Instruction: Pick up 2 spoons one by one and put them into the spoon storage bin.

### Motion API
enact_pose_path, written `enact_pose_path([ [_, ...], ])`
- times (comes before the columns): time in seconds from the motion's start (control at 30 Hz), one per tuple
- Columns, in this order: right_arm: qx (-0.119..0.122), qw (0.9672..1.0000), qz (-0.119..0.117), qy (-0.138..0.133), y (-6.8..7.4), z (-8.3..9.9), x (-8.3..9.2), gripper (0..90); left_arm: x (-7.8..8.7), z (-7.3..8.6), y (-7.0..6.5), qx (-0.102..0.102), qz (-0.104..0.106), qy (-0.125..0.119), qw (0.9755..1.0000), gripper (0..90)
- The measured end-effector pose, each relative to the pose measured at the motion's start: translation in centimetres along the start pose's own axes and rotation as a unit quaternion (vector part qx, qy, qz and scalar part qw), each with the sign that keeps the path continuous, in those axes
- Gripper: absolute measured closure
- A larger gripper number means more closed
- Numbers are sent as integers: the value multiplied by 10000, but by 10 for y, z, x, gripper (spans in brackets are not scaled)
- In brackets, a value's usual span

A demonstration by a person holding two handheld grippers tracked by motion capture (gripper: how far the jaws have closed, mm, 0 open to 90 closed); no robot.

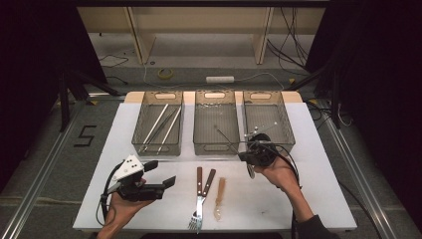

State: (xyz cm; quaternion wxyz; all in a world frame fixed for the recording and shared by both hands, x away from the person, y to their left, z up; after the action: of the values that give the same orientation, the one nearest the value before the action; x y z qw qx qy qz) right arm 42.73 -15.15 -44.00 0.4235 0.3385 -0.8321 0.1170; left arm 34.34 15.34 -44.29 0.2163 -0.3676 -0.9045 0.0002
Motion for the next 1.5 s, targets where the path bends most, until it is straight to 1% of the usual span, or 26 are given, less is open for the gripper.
enact_pose_path([
  [0.4, 27, 9998, 69, -201, -8, -34, -1, 900, 0, 0, 0, -4, -12, -7, 10000, 153],
  [0.5, 44, 9998, 85, -186, -9, -43, -1, 900, 0, 0, 0, 9, -11, -17, 10000, 154],
  [0.63, -2, 9997, 134, -226, -11, -55, -3, 900, 0, 0, 0, -3, -11, -8, 10000, 153],
  [0.77, -101, 9995, 149, -253, -17, -67, -7, 900, 0, 0, 0, 33, -9, -35, 10000, 154],
  [1.07, -350, 9986, 250, -315, -30, -86, -21, 900, 0, 0, 0, -20, 0, 6, 10000, 153],
  [1.5, -637, 9960, 556, -280, -44, -106, -42, 900, 1, 0, 0, -26, 11, 6, 10000, 154],
])
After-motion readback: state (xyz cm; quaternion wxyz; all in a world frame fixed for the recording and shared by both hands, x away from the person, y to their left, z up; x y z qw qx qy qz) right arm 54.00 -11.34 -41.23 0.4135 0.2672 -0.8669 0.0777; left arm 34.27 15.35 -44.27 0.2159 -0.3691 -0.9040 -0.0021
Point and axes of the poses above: each handheld gripper's, and its own axes: x roughly backward along the jaws, z roughly out of its underside, y roughly to its left, the point moved 5 cm from there along -x, roughly forward along the jaws, and after that the axes turned 1 degree about -y, right-handed, at the moved point
